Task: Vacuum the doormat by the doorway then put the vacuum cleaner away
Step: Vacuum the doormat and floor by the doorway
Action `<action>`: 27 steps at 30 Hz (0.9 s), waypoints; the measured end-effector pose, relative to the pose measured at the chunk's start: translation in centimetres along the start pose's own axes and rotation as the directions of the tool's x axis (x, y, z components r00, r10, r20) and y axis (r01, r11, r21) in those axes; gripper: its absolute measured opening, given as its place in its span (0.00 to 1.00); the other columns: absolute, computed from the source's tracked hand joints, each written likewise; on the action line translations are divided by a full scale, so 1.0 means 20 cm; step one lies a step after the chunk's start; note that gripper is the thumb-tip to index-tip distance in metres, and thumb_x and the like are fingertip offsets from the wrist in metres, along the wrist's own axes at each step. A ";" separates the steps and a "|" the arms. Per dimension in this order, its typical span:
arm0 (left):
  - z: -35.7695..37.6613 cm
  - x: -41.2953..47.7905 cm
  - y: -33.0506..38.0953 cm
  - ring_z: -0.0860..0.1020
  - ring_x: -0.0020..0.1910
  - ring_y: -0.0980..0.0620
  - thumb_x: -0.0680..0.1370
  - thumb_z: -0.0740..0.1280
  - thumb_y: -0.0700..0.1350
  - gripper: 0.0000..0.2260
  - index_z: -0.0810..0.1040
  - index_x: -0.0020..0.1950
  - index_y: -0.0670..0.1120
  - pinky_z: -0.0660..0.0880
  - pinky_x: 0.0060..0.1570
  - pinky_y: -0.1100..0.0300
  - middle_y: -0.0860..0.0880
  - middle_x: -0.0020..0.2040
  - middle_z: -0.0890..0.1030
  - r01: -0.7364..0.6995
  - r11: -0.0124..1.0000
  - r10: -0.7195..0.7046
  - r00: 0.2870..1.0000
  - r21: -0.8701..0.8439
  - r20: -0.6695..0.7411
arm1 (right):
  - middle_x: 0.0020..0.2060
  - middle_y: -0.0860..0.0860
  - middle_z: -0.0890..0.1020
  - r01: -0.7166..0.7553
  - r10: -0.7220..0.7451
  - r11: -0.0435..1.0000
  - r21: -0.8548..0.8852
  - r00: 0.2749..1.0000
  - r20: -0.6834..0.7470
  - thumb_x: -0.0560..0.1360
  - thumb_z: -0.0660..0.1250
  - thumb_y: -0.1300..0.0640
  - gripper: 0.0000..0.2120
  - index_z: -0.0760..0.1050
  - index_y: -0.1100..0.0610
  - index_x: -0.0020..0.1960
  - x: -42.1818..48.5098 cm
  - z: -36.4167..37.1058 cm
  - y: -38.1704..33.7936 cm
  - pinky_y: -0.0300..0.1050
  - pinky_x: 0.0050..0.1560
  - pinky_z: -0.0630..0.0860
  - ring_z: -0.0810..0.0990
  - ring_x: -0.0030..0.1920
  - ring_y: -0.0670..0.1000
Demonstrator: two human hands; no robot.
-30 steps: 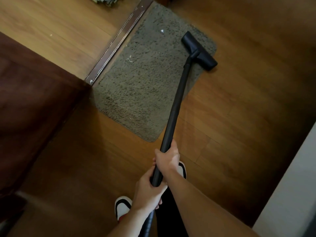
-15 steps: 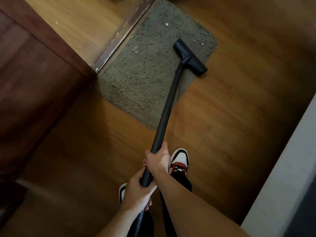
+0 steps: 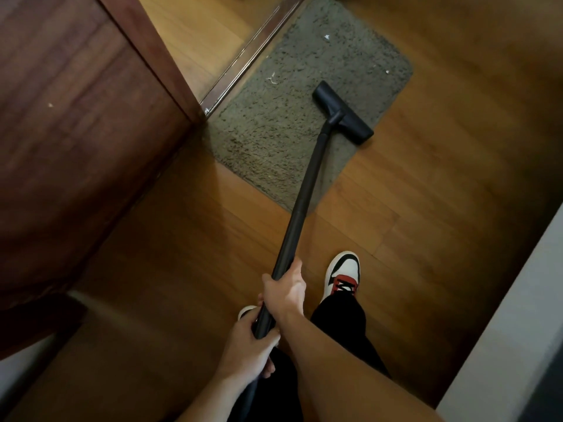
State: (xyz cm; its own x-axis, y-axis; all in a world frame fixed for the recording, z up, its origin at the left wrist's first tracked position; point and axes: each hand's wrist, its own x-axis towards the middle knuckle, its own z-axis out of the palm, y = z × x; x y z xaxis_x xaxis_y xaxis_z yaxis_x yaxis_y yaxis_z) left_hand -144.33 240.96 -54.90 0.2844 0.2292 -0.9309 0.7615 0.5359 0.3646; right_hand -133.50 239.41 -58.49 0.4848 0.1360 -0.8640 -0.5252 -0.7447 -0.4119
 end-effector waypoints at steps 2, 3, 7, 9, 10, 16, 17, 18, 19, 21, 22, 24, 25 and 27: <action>0.01 0.02 0.04 0.81 0.29 0.44 0.76 0.70 0.38 0.07 0.79 0.53 0.43 0.82 0.35 0.46 0.36 0.42 0.83 0.024 1.000 -0.024 1.000 -0.012 -0.011 | 0.42 0.55 0.80 0.017 -0.016 0.999 -0.034 0.999 0.029 0.78 0.67 0.61 0.32 0.56 0.51 0.76 0.03 -0.04 -0.03 0.49 0.32 0.84 0.83 0.29 0.51; 0.01 0.04 0.06 0.82 0.32 0.44 0.76 0.70 0.37 0.06 0.79 0.53 0.41 0.83 0.39 0.45 0.37 0.40 0.83 0.034 0.999 -0.034 0.999 -0.015 -0.015 | 0.43 0.55 0.80 0.029 -0.027 0.998 -0.056 0.999 0.037 0.78 0.67 0.61 0.35 0.53 0.50 0.78 0.05 -0.06 -0.05 0.46 0.32 0.83 0.83 0.29 0.50; 0.09 0.09 0.21 0.82 0.30 0.48 0.76 0.69 0.38 0.07 0.77 0.53 0.46 0.80 0.33 0.55 0.43 0.36 0.83 0.019 0.999 -0.018 0.999 0.042 -0.039 | 0.43 0.56 0.82 0.057 -0.058 0.998 0.008 0.998 0.032 0.77 0.68 0.62 0.40 0.50 0.43 0.79 0.17 -0.14 -0.17 0.57 0.39 0.85 0.85 0.33 0.54; 0.14 0.13 0.29 0.79 0.26 0.49 0.77 0.70 0.42 0.07 0.76 0.51 0.50 0.77 0.29 0.57 0.45 0.31 0.81 -0.052 0.995 0.059 0.995 0.086 -0.078 | 0.43 0.56 0.82 0.067 -0.067 0.997 0.039 0.997 0.022 0.77 0.67 0.62 0.39 0.51 0.41 0.79 0.24 -0.19 -0.24 0.57 0.38 0.85 0.85 0.32 0.54; 0.18 0.15 0.33 0.78 0.25 0.48 0.77 0.71 0.44 0.07 0.76 0.51 0.52 0.77 0.27 0.57 0.46 0.30 0.81 -0.090 0.992 0.099 0.990 0.087 -0.102 | 0.44 0.55 0.82 0.079 -0.080 0.996 0.032 0.997 0.018 0.78 0.66 0.61 0.38 0.50 0.42 0.79 0.27 -0.23 -0.28 0.56 0.38 0.85 0.85 0.32 0.53; 0.42 0.27 0.56 0.79 0.24 0.45 0.77 0.72 0.49 0.07 0.77 0.51 0.57 0.76 0.24 0.56 0.46 0.36 0.83 -0.139 0.989 0.144 0.972 0.040 -0.187 | 0.46 0.53 0.79 0.129 -0.129 0.992 0.002 0.991 0.016 0.80 0.66 0.61 0.38 0.49 0.43 0.82 0.44 -0.48 -0.45 0.39 0.27 0.77 0.81 0.26 0.46; 0.46 0.29 0.60 0.79 0.24 0.46 0.77 0.72 0.49 0.07 0.76 0.51 0.57 0.76 0.24 0.57 0.47 0.36 0.83 -0.134 0.990 0.139 0.973 0.037 -0.185 | 0.45 0.52 0.80 0.135 -0.135 0.991 -0.001 0.991 0.017 0.80 0.66 0.61 0.39 0.49 0.43 0.82 0.46 -0.52 -0.48 0.40 0.27 0.78 0.81 0.26 0.46; 0.50 0.30 0.64 0.79 0.24 0.47 0.77 0.72 0.49 0.07 0.76 0.51 0.58 0.76 0.24 0.58 0.48 0.36 0.83 -0.124 0.992 0.128 0.975 0.033 -0.180 | 0.45 0.52 0.80 0.137 -0.137 0.990 -0.008 0.990 0.017 0.80 0.66 0.61 0.39 0.49 0.43 0.82 0.49 -0.56 -0.50 0.41 0.27 0.79 0.81 0.27 0.47; 0.53 0.32 0.68 0.79 0.24 0.47 0.77 0.73 0.49 0.07 0.76 0.50 0.59 0.76 0.25 0.58 0.49 0.36 0.82 -0.111 0.993 0.114 0.978 0.026 -0.173 | 0.44 0.52 0.80 0.135 -0.135 0.991 -0.010 0.991 0.015 0.80 0.66 0.61 0.38 0.49 0.43 0.82 0.52 -0.60 -0.52 0.43 0.29 0.81 0.82 0.28 0.47; 0.59 0.35 0.76 0.79 0.25 0.48 0.77 0.72 0.49 0.08 0.76 0.48 0.61 0.76 0.25 0.58 0.49 0.35 0.82 -0.097 0.995 0.099 0.983 0.024 -0.152 | 0.45 0.53 0.80 0.112 -0.112 0.994 -0.006 0.994 0.008 0.80 0.66 0.61 0.38 0.49 0.43 0.82 0.58 -0.68 -0.56 0.48 0.33 0.84 0.84 0.30 0.50; 0.62 0.36 0.81 0.78 0.25 0.48 0.78 0.72 0.49 0.08 0.76 0.48 0.61 0.76 0.25 0.57 0.49 0.36 0.82 -0.098 0.995 0.101 0.985 0.027 -0.137 | 0.45 0.53 0.80 0.102 -0.102 0.995 0.000 0.995 0.005 0.80 0.66 0.61 0.38 0.49 0.43 0.82 0.61 -0.72 -0.57 0.49 0.34 0.84 0.84 0.30 0.51; 0.67 0.39 0.89 0.78 0.25 0.48 0.78 0.72 0.50 0.07 0.76 0.51 0.59 0.76 0.25 0.58 0.48 0.38 0.83 -0.100 0.995 0.103 0.988 0.027 -0.119 | 0.45 0.53 0.80 0.103 -0.103 0.995 0.016 0.995 0.008 0.80 0.66 0.60 0.38 0.48 0.44 0.82 0.67 -0.79 -0.61 0.48 0.33 0.84 0.83 0.29 0.50; 0.70 0.40 0.92 0.79 0.25 0.49 0.78 0.72 0.50 0.07 0.76 0.53 0.59 0.76 0.25 0.58 0.48 0.39 0.83 -0.096 0.995 0.098 0.988 0.026 -0.122 | 0.45 0.52 0.80 0.107 -0.107 0.994 0.017 0.994 0.009 0.80 0.65 0.61 0.38 0.48 0.44 0.82 0.69 -0.83 -0.63 0.47 0.32 0.83 0.82 0.29 0.49; 0.75 0.43 0.97 0.79 0.25 0.49 0.78 0.72 0.51 0.09 0.76 0.55 0.58 0.76 0.25 0.59 0.47 0.39 0.83 -0.094 0.995 0.097 0.986 0.027 -0.135 | 0.44 0.53 0.80 0.104 -0.104 0.994 0.024 0.994 0.013 0.80 0.65 0.61 0.38 0.48 0.45 0.82 0.74 -0.89 -0.67 0.49 0.34 0.84 0.82 0.28 0.49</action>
State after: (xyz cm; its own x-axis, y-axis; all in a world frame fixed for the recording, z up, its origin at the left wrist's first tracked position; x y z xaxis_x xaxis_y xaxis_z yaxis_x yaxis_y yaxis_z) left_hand -118.30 241.17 -56.13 0.2757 0.3873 -0.8798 0.7471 0.4896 0.4496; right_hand -106.85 239.87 -60.55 0.5281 0.2211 -0.8199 -0.4882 -0.7109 -0.5062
